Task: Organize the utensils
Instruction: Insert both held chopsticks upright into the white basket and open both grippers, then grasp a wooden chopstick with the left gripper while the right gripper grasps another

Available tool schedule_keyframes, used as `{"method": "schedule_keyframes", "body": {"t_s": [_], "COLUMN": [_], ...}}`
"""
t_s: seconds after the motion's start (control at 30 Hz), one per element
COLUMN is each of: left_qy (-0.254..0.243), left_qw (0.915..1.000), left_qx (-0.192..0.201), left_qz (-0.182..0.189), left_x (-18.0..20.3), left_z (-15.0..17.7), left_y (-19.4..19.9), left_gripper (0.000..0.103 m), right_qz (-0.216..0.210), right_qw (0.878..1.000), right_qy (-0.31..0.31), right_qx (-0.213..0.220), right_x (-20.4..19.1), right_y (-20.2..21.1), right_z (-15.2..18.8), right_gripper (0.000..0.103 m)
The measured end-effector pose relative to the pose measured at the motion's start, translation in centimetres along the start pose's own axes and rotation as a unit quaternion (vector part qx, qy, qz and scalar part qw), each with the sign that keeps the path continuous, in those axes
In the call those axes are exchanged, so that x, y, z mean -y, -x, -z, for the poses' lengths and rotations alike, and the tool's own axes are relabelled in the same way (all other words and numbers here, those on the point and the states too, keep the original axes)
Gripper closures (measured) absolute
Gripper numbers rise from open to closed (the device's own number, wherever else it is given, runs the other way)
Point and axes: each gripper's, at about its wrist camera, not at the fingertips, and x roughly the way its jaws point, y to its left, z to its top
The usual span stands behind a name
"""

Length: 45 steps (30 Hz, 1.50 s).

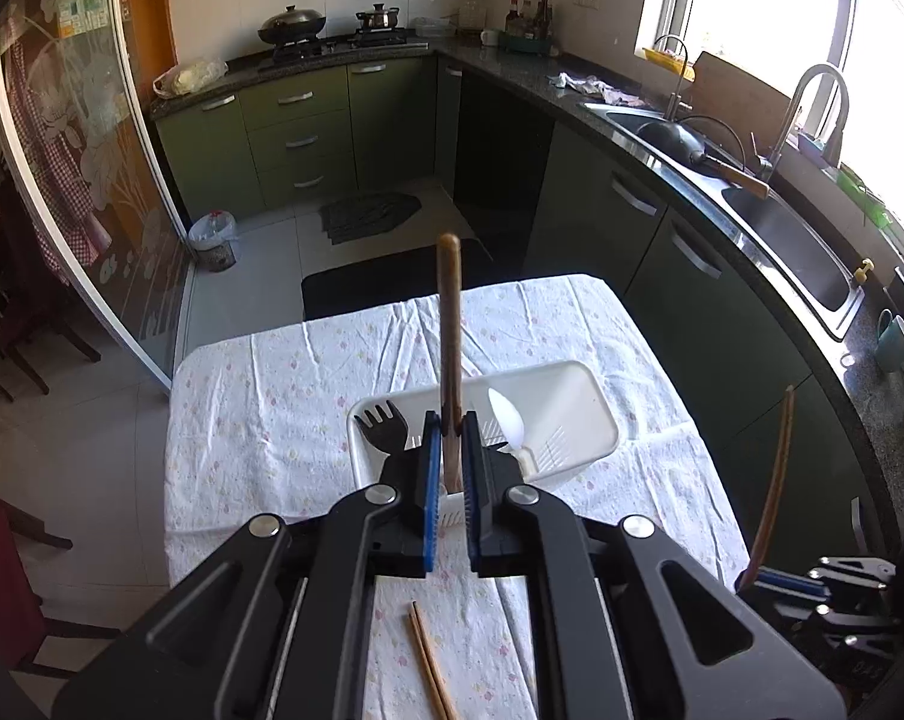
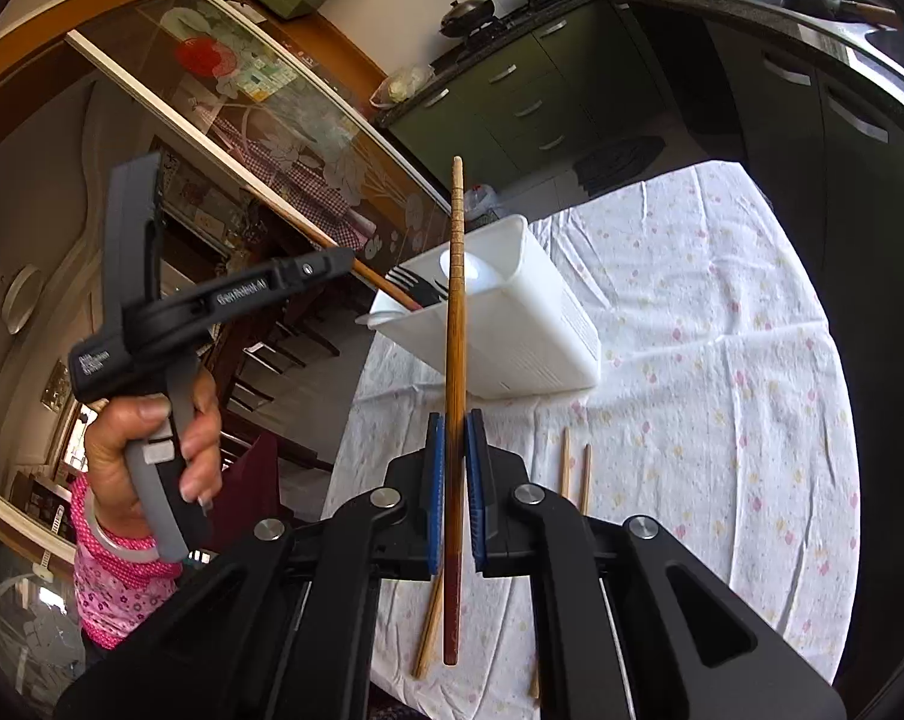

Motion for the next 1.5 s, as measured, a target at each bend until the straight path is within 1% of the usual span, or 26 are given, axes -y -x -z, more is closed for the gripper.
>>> {"method": "schedule_keyframes", "body": {"t_s": [0.07,0.1,0.13,0.2,0.27,0.4,0.47,0.53,0.67,0.73,0.87,0.97,1.07,1.17,1.27,1.33,1.4,1.5], "left_qy": [0.004,0.006,0.010,0.013,0.012,0.011,0.007,-0.001,-0.017,-0.023,-0.021,-0.016,-0.005,0.008,0.022,0.024,0.028,0.041], "left_qw": [0.9999,0.9999,0.9998,0.9997,0.9995,0.9979,0.9970,0.9968,0.9975,0.9976,0.9980,0.9985,0.9987,0.9973,0.9934,0.9907,0.9864,0.9761], "left_qx": [-0.010,-0.011,-0.009,0.001,0.014,0.055,0.068,0.067,0.051,0.046,0.030,0.013,-0.014,-0.053,-0.098,-0.125,-0.156,-0.209], "left_qz": [0.004,0.007,0.011,0.020,0.024,0.033,0.036,0.042,0.046,0.047,0.052,0.052,0.049,0.051,0.056,0.049,0.044,0.045], "left_x": [-0.4,-0.4,-0.6,-0.7,-0.8,-1.3,-1.4,-1.3,-1.1,-1.1,-1.4,-1.8,-2.5,-3.0,-3.3,-3.3,-3.3,-3.3], "left_z": [0.4,0.6,0.7,0.9,1.0,1.8,2.5,3.6,5.9,6.9,8.4,9.3,9.9,11.0,12.4,13.4,14.5,16.2], "left_y": [-0.9,-1.1,-1.0,-0.2,1.0,4.6,6.1,7.0,7.5,7.5,7.0,6.3,5.0,3.4,1.6,0.2,-1.5,-4.2], "left_gripper": [0.093,0.087,0.079,0.072,0.072,0.066,0.066,0.066,0.066,0.066,0.066,0.066,0.066,0.066,0.066,0.065,0.065,0.065], "right_qz": [-0.003,-0.004,-0.003,0.000,0.004,0.026,0.045,0.071,0.110,0.122,0.128,0.132,0.135,0.140,0.140,0.139,0.135,0.133], "right_qw": [1.000,0.999,0.998,0.995,0.991,0.979,0.975,0.970,0.962,0.962,0.966,0.967,0.967,0.965,0.964,0.964,0.964,0.965], "right_qy": [0.006,0.009,0.012,0.019,0.024,0.033,0.036,0.051,0.084,0.095,0.104,0.113,0.121,0.134,0.144,0.147,0.149,0.151], "right_qx": [0.027,0.043,0.060,0.096,0.130,0.198,0.216,0.227,0.234,0.226,0.201,0.189,0.179,0.174,0.177,0.173,0.172,0.168], "right_x": [-0.9,-1.4,-1.9,-2.7,-3.3,-4.2,-4.4,-4.6,-4.6,-4.2,-2.9,-2.2,-2.1,-2.3,-2.6,-2.8,-2.8,-3.0], "right_y": [0.6,0.9,1.3,1.6,1.7,0.9,-0.3,-2.0,-5.8,-7.7,-10.9,-12.1,-12.8,-12.7,-11.3,-10.1,-8.6,-6.3], "right_z": [-1.7,-2.6,-3.5,-5.2,-7.1,-10.1,-11.1,-11.7,-11.3,-10.5,-8.6,-7.1,-6.1,-5.0,-3.5,-2.7,-2.0,-1.0], "right_gripper": [0.095,0.095,0.095,0.095,0.095,0.095,0.095,0.095,0.095,0.095,0.095,0.095,0.093,0.091,0.091,0.086,0.084,0.084]}}
